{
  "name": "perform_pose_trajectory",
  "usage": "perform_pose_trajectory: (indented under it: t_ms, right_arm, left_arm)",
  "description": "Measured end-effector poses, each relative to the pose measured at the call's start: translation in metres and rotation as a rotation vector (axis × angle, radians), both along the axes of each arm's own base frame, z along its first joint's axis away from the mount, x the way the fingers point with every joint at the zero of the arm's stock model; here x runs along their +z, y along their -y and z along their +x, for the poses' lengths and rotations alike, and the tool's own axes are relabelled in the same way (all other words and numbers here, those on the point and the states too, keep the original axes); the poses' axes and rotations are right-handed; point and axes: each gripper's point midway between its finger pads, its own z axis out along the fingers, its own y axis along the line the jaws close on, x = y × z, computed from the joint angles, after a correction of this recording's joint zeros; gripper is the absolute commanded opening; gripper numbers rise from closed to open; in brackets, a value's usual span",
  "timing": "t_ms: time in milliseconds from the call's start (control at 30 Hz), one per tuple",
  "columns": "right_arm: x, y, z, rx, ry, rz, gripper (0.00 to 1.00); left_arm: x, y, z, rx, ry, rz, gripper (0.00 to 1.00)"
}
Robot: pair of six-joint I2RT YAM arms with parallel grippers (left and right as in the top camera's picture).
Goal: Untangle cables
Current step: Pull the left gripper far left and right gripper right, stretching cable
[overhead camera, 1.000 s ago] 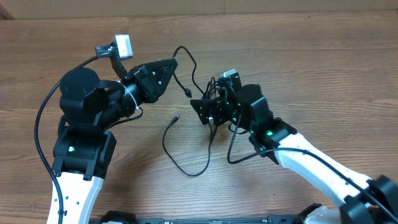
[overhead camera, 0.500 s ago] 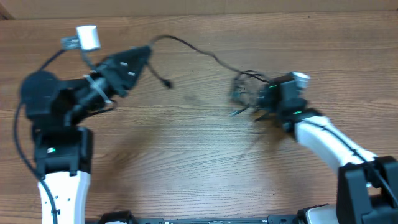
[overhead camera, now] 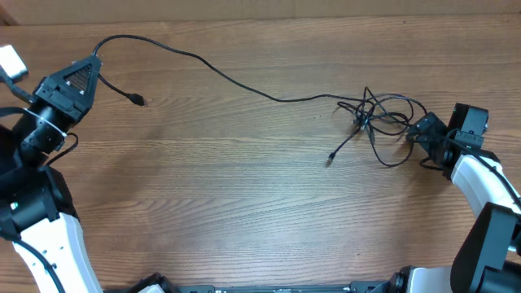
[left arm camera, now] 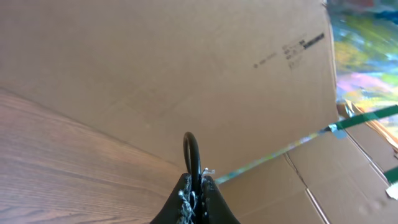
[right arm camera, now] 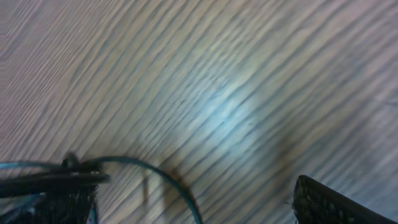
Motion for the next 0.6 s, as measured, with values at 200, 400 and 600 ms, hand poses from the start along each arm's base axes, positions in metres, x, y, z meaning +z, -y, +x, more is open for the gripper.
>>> perform_pose_trajectory:
  t_ms: [200, 400, 600]
  right_arm:
    - [-0.002, 0.0, -0.004, 0.002, -0.008, 0.029, 1.0]
    - [-0.003, 0.039, -0.021, -0.126, -0.008, 0.044, 1.0]
    - [-0.008, 0.073, -0.048, -0.245, -0.022, 0.1, 1.0]
  left_arm:
    - [0.004, -0.033, 0.002, 0.079, 0.027, -0.001, 0.04]
    - [0.013, -0.086, -0.02, 0.214, 0.045, -0.005, 0.04]
    - [0.003, -0.129, -0.03, 0.311, 0.015, -0.033, 0.04]
